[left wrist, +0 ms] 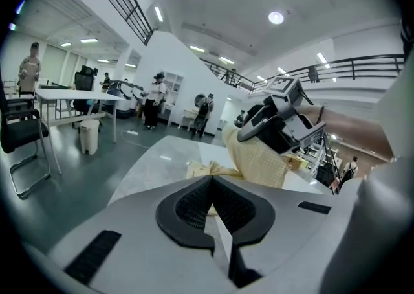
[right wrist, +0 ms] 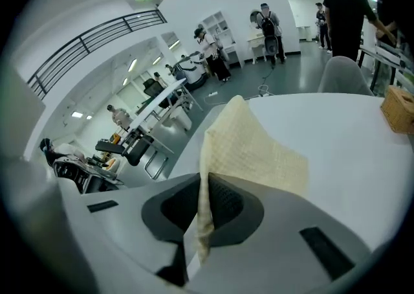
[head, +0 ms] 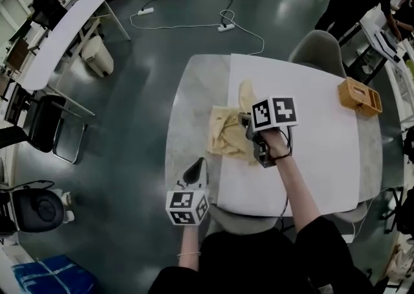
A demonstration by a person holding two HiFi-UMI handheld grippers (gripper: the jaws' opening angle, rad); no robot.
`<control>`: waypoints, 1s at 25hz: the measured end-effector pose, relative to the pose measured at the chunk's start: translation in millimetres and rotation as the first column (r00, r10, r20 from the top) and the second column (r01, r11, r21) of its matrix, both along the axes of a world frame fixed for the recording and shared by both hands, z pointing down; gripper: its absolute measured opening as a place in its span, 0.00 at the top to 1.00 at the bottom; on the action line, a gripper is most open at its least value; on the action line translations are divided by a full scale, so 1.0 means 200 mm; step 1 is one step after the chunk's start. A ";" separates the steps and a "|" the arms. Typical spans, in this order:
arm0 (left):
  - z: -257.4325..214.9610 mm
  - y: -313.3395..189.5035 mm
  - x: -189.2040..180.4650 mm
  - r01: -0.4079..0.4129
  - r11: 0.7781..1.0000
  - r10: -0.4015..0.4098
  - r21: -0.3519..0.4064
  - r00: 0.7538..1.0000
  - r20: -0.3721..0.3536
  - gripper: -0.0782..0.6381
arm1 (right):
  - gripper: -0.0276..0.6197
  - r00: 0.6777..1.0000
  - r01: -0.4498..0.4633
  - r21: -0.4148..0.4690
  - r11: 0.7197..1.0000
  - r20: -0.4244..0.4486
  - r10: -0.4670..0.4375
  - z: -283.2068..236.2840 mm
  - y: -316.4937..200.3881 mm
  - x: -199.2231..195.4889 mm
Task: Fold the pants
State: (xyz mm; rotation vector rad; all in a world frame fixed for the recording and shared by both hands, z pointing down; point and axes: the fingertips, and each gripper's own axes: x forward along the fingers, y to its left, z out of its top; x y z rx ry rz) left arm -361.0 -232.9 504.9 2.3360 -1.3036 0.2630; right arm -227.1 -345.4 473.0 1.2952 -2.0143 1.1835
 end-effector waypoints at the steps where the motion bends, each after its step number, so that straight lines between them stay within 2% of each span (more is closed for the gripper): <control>1: 0.00 0.00 -0.01 0.000 1.000 0.000 -0.002 1.000 -0.003 0.87 | 0.91 1.000 0.002 -0.006 1.000 -0.010 -0.002 0.02 -0.01 -0.02; 13: 0.08 -0.01 -0.08 -0.001 0.999 0.001 -0.036 1.000 -0.016 0.87 | 0.91 0.993 0.011 -0.080 0.997 -0.113 -0.020 0.23 -0.05 -0.21; 25: 0.11 -0.04 -0.13 0.004 0.999 -0.005 -0.046 1.000 -0.022 0.87 | 0.91 0.964 -0.008 -0.116 0.993 -0.264 -0.023 0.41 -0.08 -0.30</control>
